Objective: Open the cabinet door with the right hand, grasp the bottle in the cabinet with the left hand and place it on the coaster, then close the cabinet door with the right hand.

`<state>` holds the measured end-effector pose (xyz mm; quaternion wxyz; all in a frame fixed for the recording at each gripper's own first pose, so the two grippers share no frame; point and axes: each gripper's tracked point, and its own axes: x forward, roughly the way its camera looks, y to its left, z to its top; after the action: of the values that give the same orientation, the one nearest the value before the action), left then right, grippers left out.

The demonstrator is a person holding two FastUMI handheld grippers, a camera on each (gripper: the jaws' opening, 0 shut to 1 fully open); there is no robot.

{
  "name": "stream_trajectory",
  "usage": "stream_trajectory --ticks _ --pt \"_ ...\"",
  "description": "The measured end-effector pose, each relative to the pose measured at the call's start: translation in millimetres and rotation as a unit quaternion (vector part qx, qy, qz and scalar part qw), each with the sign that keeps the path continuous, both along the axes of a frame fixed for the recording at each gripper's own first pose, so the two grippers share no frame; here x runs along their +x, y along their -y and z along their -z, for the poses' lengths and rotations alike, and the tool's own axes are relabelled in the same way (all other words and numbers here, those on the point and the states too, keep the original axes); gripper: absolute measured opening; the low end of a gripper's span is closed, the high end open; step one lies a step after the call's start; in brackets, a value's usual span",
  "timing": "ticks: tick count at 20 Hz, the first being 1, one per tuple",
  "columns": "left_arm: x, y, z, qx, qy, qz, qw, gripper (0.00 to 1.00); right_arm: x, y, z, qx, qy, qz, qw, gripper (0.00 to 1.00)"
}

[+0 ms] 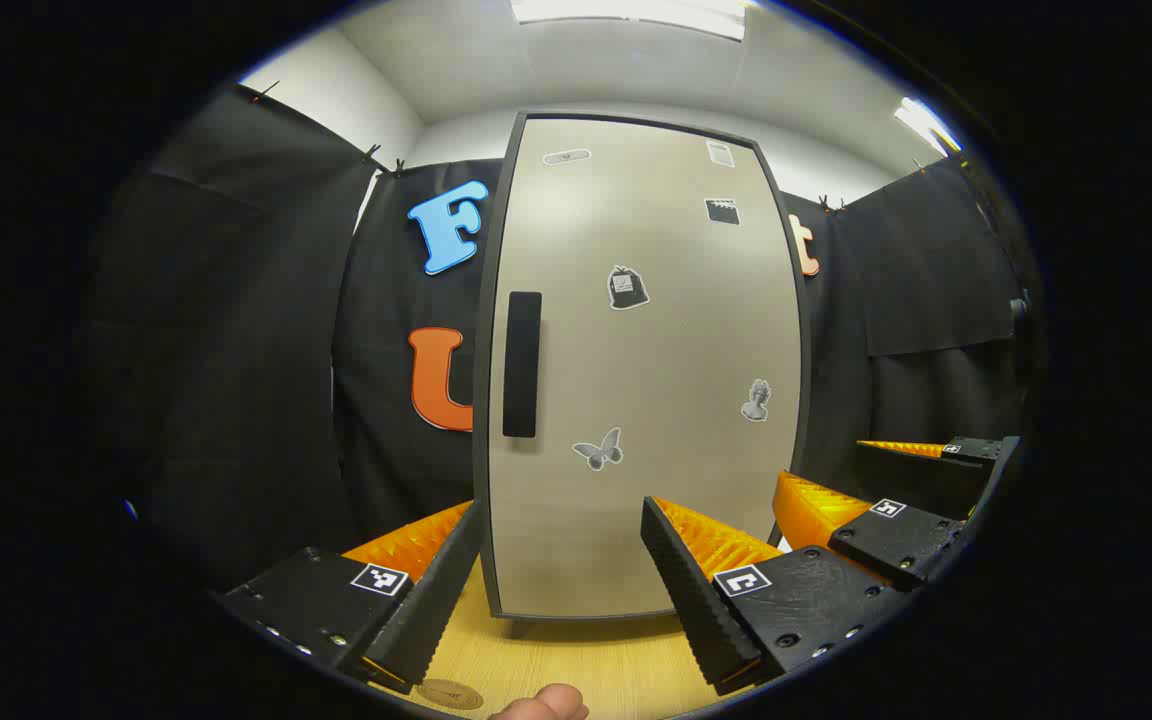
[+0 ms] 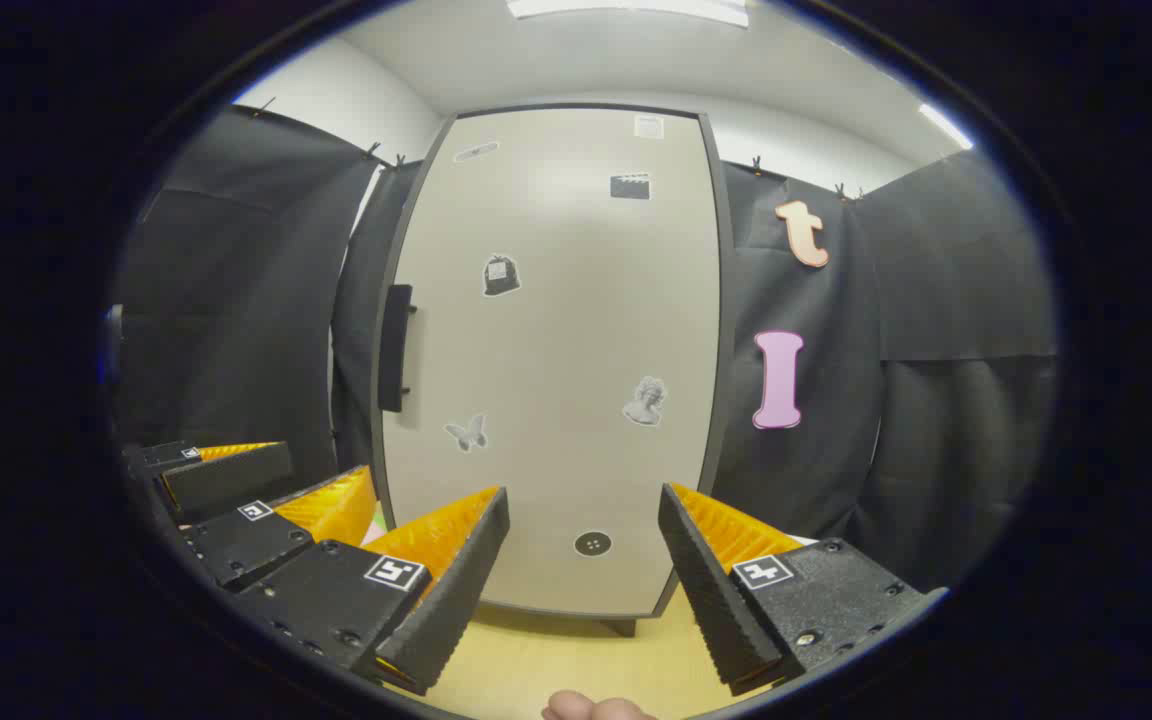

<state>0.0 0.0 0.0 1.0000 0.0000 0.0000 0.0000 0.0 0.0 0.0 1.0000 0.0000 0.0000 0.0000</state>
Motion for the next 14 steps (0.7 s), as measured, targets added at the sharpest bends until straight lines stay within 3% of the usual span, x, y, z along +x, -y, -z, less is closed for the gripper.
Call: stream_trajectory --ticks 14 --pt "-6 -25 5 -0.001 -0.006 -0.025 1.000 0.95 11 -10 1 -0.001 -0.004 -0.021 1.000 0.96"
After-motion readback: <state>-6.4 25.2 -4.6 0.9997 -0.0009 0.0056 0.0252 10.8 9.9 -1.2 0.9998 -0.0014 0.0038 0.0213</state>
